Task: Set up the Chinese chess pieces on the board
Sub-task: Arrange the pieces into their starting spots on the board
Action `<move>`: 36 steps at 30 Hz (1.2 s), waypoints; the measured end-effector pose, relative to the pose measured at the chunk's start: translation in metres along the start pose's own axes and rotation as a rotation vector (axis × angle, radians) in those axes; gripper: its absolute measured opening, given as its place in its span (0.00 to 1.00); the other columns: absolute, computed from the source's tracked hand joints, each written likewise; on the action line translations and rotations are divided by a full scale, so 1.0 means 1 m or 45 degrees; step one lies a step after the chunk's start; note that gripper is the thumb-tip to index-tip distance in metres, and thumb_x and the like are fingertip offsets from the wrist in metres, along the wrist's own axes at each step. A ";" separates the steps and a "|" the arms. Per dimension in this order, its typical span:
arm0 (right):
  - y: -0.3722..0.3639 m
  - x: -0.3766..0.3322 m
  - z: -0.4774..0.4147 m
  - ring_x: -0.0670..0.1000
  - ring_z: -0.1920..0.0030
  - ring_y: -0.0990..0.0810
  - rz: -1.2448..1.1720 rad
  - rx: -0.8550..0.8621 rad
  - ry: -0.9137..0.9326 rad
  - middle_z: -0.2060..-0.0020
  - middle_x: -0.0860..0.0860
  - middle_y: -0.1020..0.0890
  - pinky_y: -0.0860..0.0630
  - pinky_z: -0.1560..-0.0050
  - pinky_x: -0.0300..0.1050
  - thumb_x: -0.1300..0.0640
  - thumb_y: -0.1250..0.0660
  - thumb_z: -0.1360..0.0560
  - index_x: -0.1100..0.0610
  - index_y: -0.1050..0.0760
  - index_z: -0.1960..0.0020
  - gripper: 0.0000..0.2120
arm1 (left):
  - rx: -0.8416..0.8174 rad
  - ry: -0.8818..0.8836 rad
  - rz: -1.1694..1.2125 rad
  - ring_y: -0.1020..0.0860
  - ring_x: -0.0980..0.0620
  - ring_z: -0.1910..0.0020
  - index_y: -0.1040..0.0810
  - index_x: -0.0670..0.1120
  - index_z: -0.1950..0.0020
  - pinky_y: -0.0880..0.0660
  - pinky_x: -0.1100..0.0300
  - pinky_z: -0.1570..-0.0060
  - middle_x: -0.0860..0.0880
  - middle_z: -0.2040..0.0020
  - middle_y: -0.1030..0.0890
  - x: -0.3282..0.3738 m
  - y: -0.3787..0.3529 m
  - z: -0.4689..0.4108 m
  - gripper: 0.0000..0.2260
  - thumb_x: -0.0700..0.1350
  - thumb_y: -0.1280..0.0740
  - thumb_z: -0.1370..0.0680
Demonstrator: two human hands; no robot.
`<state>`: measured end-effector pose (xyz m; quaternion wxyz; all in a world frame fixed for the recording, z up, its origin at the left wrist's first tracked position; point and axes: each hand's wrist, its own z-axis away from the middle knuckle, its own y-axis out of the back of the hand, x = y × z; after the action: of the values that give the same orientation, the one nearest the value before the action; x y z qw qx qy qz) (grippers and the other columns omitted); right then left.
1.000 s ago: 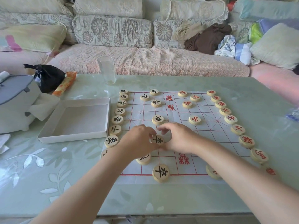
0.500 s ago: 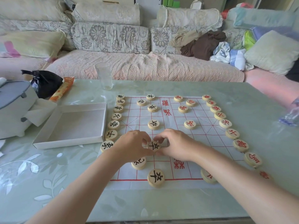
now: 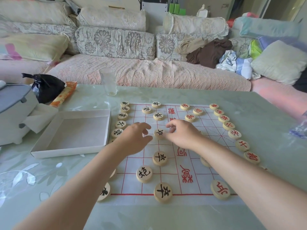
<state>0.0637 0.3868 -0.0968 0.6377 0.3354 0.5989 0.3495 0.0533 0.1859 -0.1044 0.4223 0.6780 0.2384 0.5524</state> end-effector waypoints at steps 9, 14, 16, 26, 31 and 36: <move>-0.020 -0.004 -0.029 0.50 0.42 0.23 0.261 -0.077 0.062 0.41 0.46 0.23 0.26 0.46 0.47 0.33 0.30 0.30 0.44 0.25 0.35 0.27 | -0.023 -0.121 -0.116 0.27 0.50 0.39 0.30 0.49 0.30 0.31 0.59 0.42 0.51 0.37 0.26 -0.010 -0.016 -0.029 0.21 0.46 0.33 0.22; -0.018 -0.002 -0.035 0.49 0.34 0.27 0.127 -0.188 0.166 0.35 0.45 0.26 0.32 0.41 0.39 0.45 0.28 0.27 0.46 0.29 0.28 0.28 | 0.023 -0.168 -0.161 0.29 0.49 0.39 0.30 0.49 0.29 0.36 0.60 0.39 0.50 0.39 0.24 -0.017 -0.020 -0.032 0.21 0.47 0.33 0.23; -0.018 -0.003 -0.036 0.47 0.37 0.26 0.079 -0.182 0.167 0.38 0.43 0.25 0.30 0.41 0.41 0.43 0.27 0.28 0.46 0.28 0.30 0.29 | 0.049 -0.186 -0.173 0.30 0.49 0.39 0.30 0.49 0.30 0.39 0.62 0.40 0.50 0.40 0.24 -0.016 -0.021 -0.032 0.21 0.49 0.33 0.22; -0.023 0.005 -0.048 0.43 0.36 0.25 -0.031 -0.207 0.119 0.38 0.40 0.23 0.29 0.37 0.41 0.39 0.23 0.35 0.46 0.25 0.32 0.33 | 0.060 -0.149 -0.089 0.28 0.49 0.46 0.24 0.52 0.36 0.31 0.57 0.43 0.50 0.47 0.23 -0.020 -0.030 -0.036 0.20 0.58 0.33 0.25; -0.022 0.006 -0.047 0.45 0.35 0.25 -0.017 -0.199 0.130 0.35 0.42 0.23 0.29 0.38 0.41 0.41 0.24 0.32 0.47 0.25 0.30 0.32 | 0.059 -0.150 -0.103 0.29 0.49 0.44 0.24 0.53 0.36 0.33 0.59 0.45 0.51 0.47 0.23 -0.019 -0.031 -0.039 0.18 0.56 0.32 0.25; -0.023 0.007 -0.043 0.45 0.40 0.23 -0.029 -0.204 0.149 0.39 0.42 0.21 0.26 0.42 0.41 0.43 0.25 0.32 0.45 0.24 0.33 0.28 | 0.054 -0.128 -0.126 0.30 0.50 0.42 0.27 0.51 0.33 0.35 0.61 0.46 0.51 0.44 0.23 -0.018 -0.031 -0.037 0.21 0.55 0.33 0.24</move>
<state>0.0216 0.3806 -0.1220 0.6305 0.2554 0.6090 0.4079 0.0177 0.2001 -0.1391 0.4461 0.7011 0.2616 0.4909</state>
